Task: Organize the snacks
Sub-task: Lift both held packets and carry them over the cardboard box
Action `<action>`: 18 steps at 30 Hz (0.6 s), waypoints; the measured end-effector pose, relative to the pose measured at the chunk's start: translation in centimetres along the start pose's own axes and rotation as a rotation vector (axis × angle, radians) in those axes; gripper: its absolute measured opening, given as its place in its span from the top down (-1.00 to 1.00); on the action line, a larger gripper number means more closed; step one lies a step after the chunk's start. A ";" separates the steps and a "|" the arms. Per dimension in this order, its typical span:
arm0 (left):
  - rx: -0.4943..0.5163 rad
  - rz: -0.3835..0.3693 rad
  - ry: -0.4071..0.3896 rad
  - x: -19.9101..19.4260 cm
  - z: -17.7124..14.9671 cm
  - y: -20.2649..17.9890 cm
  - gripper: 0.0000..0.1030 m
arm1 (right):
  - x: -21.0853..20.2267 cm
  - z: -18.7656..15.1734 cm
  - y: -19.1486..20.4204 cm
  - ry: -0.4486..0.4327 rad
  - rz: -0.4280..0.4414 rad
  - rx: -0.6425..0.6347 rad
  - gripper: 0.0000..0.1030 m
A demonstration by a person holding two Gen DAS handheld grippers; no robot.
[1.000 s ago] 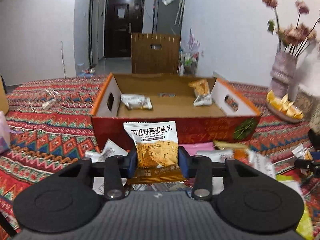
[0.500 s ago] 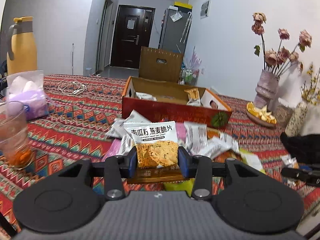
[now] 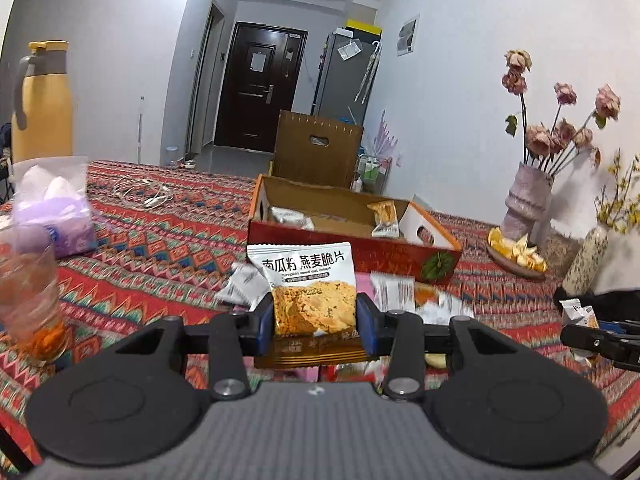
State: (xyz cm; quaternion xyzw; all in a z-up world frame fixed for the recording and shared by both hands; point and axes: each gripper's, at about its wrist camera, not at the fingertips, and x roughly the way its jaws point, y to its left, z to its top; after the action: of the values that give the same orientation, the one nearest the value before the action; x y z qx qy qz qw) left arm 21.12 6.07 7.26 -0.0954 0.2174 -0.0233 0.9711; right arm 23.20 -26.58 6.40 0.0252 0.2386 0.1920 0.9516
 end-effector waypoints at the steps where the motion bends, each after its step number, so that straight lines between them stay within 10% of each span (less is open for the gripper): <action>1: -0.004 -0.009 -0.007 0.7 1.0 0.0 0.19 | 0.5 0.8 0.0 -0.010 0.003 -0.008 0.23; 7: 0.053 -0.018 -0.091 6.4 8.1 -0.9 0.19 | 6.0 8.2 -1.2 -0.061 0.030 -0.053 0.23; 18: 0.089 -0.021 0.081 25.5 17.5 -2.2 0.19 | 27.9 21.0 -4.4 0.114 0.019 -0.067 0.23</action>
State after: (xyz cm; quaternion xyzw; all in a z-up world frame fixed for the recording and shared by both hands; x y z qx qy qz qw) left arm 51.62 4.79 12.62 -0.0536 0.2544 -0.0468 0.9645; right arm 57.15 -19.18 11.94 -0.0156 0.2858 0.2098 0.9349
